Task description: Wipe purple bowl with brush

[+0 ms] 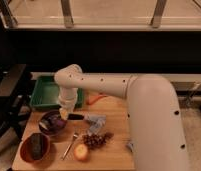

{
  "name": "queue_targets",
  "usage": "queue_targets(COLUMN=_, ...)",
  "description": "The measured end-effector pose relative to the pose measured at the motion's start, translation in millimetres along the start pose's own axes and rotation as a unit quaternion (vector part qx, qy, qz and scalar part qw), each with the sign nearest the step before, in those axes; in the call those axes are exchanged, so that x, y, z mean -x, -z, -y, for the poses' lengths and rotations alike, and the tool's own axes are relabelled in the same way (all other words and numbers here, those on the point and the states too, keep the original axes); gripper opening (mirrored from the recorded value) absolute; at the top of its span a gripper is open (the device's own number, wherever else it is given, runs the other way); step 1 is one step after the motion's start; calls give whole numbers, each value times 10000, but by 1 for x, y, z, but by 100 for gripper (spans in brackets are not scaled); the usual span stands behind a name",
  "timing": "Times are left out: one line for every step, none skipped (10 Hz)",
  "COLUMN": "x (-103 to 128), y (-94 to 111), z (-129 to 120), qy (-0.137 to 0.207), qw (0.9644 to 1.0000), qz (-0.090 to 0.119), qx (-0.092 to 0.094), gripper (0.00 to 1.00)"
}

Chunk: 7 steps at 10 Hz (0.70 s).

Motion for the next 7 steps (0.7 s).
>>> queue_targets(x=-2, y=-1, z=-8, qy=-38, qw=10000, qz=2, qx=59, gripper=0)
queue_targets(x=-10, y=-1, z=-13, qy=-113, qw=9999, qz=-29, qx=108, gripper=0)
queue_targets(x=-18, y=-1, z=-13, qy=-181, qw=9997, qz=-73, qx=123, gripper=0)
queue_targets(x=-31, y=0, z=-9, qy=-266, qw=9995, qz=-150, qx=120, gripper=0)
queue_targets(x=-45, y=3, z=0, qy=-374, qw=9991, qz=-198, qx=81, gripper=0)
queue_targets(x=-53, y=8, z=13, qy=-455, qw=9987, qz=-226, qx=27, gripper=0)
queue_targets(x=-54, y=9, z=18, qy=-491, qw=9986, qz=-196, qx=10, gripper=0)
